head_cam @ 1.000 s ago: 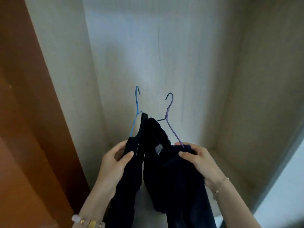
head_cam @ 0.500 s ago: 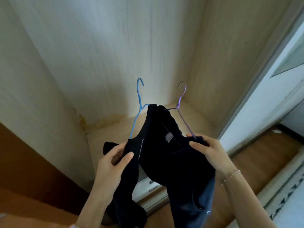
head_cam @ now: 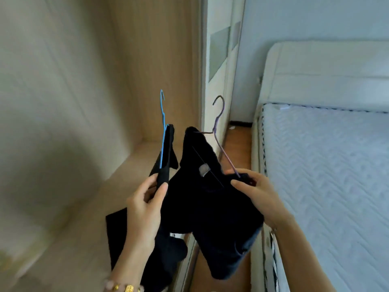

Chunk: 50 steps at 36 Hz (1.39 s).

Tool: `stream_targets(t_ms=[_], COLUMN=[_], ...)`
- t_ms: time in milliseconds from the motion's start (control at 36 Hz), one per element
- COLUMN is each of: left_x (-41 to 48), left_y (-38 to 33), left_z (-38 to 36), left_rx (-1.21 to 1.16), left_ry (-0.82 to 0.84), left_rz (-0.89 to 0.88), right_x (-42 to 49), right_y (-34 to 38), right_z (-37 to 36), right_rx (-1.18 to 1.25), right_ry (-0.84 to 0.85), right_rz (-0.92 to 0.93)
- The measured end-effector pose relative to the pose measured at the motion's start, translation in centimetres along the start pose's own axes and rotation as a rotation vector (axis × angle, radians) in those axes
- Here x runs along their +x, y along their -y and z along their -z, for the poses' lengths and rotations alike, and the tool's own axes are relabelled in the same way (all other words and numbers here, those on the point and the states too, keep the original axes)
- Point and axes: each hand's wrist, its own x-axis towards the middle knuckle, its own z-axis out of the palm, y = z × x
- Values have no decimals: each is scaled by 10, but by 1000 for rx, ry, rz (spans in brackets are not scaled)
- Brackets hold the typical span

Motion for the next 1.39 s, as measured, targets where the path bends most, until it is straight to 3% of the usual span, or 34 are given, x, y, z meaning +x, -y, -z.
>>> stream_targets(t_ms=[250,472,639,833,1028,1139,1389], left_x=[-81,-142,-213,-299,-397,-439,-496], left_y=[20,-11,-49,-62,-54,-47,-45], left_z=[14,13,8,-2,16,20,-20], left_rx=[92,-30,-49,-159,-144,-155,-58], left_ry=[455,766,1070,1237,1441,1638,1745], left_rz=[48,70,-23,97,223,224,190], right_x=[-178,-316,-452,-581,-711,-758,-840], right_y=[-38,-47,-32,-22,-44,-63,-79], right_z=[12,21,22,15,-9,-14,19], right_rx=[-31,-60,-38,-65,14,42,-94], right_ry=[-475,-782,-1067,-1304,-1414,-1440,-1380], right_rz=[-164,-252,-200,-148,-244,-288,-428])
